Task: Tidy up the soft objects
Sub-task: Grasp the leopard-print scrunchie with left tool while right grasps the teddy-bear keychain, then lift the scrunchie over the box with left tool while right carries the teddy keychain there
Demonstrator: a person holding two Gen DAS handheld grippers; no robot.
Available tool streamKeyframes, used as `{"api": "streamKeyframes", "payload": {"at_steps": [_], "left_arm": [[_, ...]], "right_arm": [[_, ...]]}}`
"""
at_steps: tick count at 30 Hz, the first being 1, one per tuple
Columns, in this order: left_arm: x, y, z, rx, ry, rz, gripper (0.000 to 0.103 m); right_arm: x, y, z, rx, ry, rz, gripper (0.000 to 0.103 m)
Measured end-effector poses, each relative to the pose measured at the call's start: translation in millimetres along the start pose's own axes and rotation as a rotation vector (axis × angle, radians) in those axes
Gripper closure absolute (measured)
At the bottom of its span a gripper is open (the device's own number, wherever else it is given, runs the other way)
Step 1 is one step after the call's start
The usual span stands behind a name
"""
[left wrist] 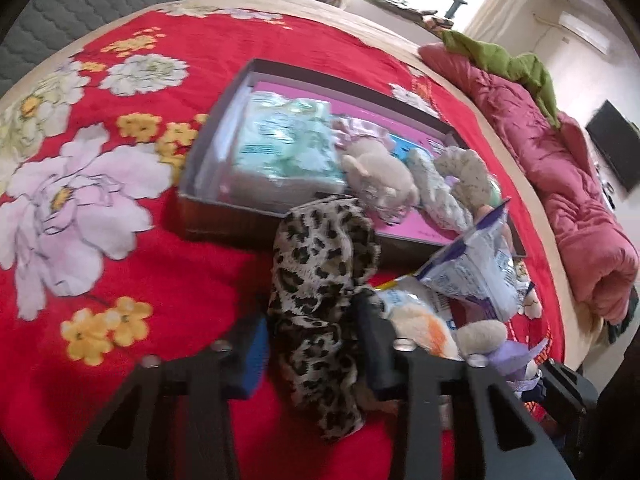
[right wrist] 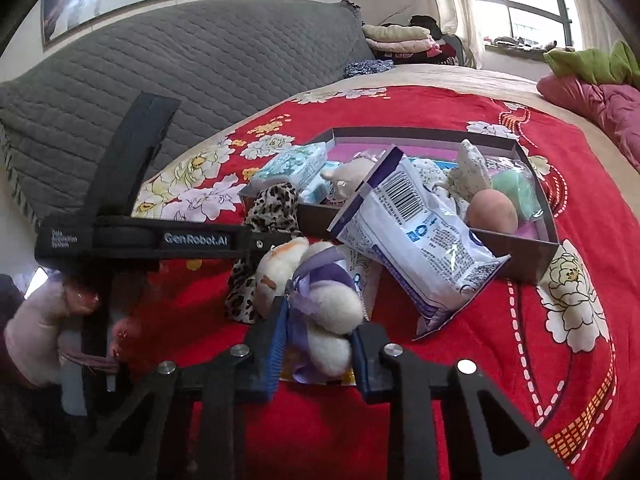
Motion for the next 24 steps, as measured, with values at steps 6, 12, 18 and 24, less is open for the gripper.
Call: {"api": "streamKeyframes", "payload": {"at_steps": [6, 12, 18, 24], "left_arm": [[0.1, 3.7, -11.6, -0.051, 0.041, 0.003, 0.091], [-6.9, -11.1, -25.0, -0.049, 0.096, -0.040, 0.092], [-9.3, -35.8, -30.7, -0.050, 0.099, -0.076, 0.092], [-7.0, -61.6, -38.5, -0.054, 0.108, -0.132, 0.092]], "right_arm": [[0.6, -13.6, -1.0, -0.014, 0.007, -0.036, 0.077], [4.2, -28.5, -6.4, -0.013, 0.029, -0.078, 0.079], [9.1, -45.5, -8.7, -0.006, 0.046, -0.124, 0.079], [19.6, -61.8, -16.6, 0.006, 0.070, -0.183, 0.079]]}}
Point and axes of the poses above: each gripper's, at about its wrist camera, not at the fingertips, and y roughly the way its jaws point, z to its left, x to its top, the point moved 2 cm from there along y, roughly the way its jaws point, and after that the axes turned 14 degrees about z, right-handed, at the moved point
